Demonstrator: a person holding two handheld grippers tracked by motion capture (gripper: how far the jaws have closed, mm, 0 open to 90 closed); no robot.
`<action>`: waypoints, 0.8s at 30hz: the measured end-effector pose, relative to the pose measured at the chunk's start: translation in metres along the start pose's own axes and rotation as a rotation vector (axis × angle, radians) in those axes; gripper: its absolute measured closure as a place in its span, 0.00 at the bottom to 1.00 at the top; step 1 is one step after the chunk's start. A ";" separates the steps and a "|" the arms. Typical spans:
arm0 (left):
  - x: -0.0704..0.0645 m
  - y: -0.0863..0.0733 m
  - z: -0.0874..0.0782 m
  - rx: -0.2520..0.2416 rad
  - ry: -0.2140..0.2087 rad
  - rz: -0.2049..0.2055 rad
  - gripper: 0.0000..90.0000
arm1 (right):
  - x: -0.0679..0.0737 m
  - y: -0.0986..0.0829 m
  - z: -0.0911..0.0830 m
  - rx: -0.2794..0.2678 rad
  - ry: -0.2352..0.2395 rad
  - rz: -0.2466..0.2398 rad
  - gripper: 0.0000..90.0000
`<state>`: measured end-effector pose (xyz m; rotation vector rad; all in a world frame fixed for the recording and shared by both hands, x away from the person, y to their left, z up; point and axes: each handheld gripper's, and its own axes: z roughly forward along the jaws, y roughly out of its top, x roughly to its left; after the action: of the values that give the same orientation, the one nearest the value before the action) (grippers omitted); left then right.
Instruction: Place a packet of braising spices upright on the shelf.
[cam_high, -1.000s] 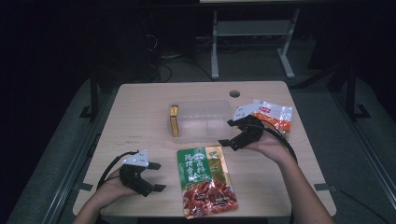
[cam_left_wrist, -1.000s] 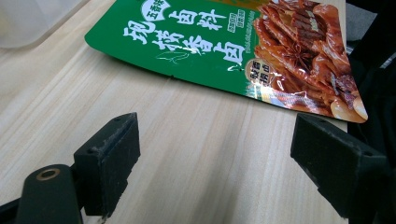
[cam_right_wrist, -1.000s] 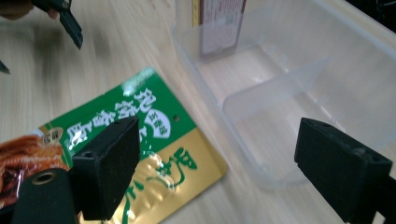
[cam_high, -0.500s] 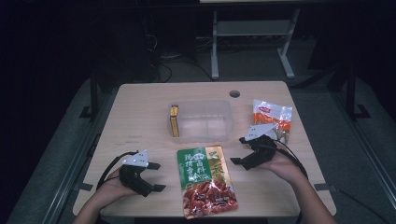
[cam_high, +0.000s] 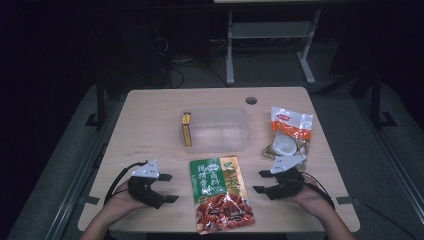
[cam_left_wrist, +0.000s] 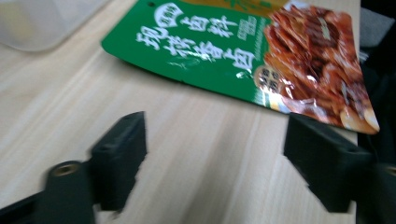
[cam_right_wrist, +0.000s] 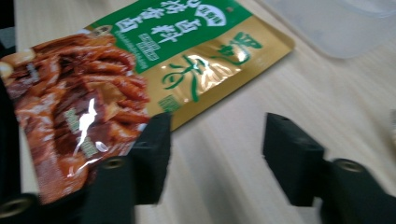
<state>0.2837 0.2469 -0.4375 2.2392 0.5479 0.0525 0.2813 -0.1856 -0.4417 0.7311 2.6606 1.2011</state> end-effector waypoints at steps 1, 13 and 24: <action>0.000 0.001 0.000 -0.007 0.008 -0.007 0.34 | 0.002 0.000 0.000 -0.001 0.002 0.001 0.57; 0.000 0.031 0.035 0.056 0.046 0.012 0.99 | 0.015 0.004 0.017 0.058 0.115 -0.068 0.99; -0.004 0.042 0.066 0.109 0.016 0.025 0.99 | 0.024 0.007 0.038 0.120 0.173 -0.157 1.00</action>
<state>0.3096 0.1746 -0.4506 2.3535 0.5427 0.0550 0.2749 -0.1450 -0.4604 0.4416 2.8892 1.1193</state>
